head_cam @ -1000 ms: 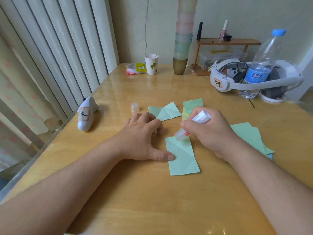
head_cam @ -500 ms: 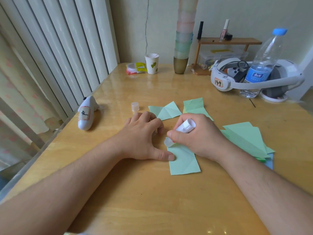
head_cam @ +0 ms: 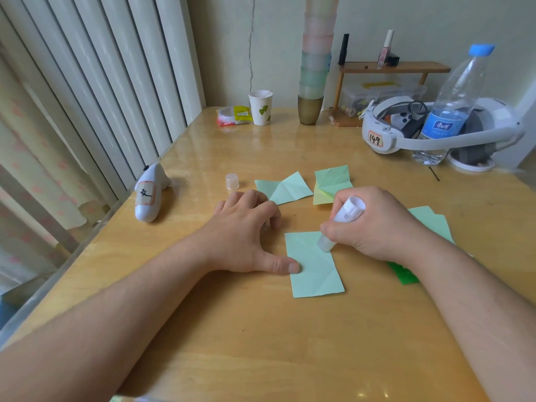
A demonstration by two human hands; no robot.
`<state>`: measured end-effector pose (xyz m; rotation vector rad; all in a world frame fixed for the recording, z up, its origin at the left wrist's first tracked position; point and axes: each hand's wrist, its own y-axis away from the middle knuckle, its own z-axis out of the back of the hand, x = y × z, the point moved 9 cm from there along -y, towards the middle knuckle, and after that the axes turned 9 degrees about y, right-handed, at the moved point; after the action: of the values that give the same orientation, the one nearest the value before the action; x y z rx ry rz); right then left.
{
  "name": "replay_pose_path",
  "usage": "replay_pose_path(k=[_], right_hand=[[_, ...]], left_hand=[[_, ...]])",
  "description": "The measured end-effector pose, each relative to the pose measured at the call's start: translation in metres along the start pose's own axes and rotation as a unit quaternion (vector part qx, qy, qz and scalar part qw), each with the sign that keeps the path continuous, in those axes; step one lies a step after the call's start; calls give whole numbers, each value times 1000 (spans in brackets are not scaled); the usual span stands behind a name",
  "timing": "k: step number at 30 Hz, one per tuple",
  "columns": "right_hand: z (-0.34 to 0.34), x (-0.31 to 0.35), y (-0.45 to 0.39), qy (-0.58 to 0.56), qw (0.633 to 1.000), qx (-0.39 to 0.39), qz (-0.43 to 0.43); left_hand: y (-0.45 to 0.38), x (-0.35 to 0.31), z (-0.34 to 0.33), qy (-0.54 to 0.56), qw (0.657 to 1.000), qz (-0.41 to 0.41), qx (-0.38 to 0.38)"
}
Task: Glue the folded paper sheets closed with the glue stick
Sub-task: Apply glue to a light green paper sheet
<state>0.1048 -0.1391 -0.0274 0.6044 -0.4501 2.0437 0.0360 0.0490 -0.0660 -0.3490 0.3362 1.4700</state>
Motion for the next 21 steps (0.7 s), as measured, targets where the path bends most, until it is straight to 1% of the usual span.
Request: replay_pose_path(k=[4,6,9,11,13,17,21], right_hand=[[-2,1,0,-13,1000,8,3],[2,1,-1,-77,997,-11,7],[10,2,-3,-187,981,-60,12],[5,6,-4,-232,971,-52,16],[-1,12,-2,-230,972,-39,32],[-21,25,2,-179,982,2,54],[-28,32,3,-127,991,-1,48]], left_hand=[[0,0,0,-1,1000,1,3],[0,0,0,-1,1000,0,2],[1,-1,0,-2,1000,1,2],[0,0,-1,-5,1000,2,4],[0,0,-1,-6,1000,3,4],[1,0,-1,-6,1000,3,0],[0,0,-1,-4,1000,5,-2]])
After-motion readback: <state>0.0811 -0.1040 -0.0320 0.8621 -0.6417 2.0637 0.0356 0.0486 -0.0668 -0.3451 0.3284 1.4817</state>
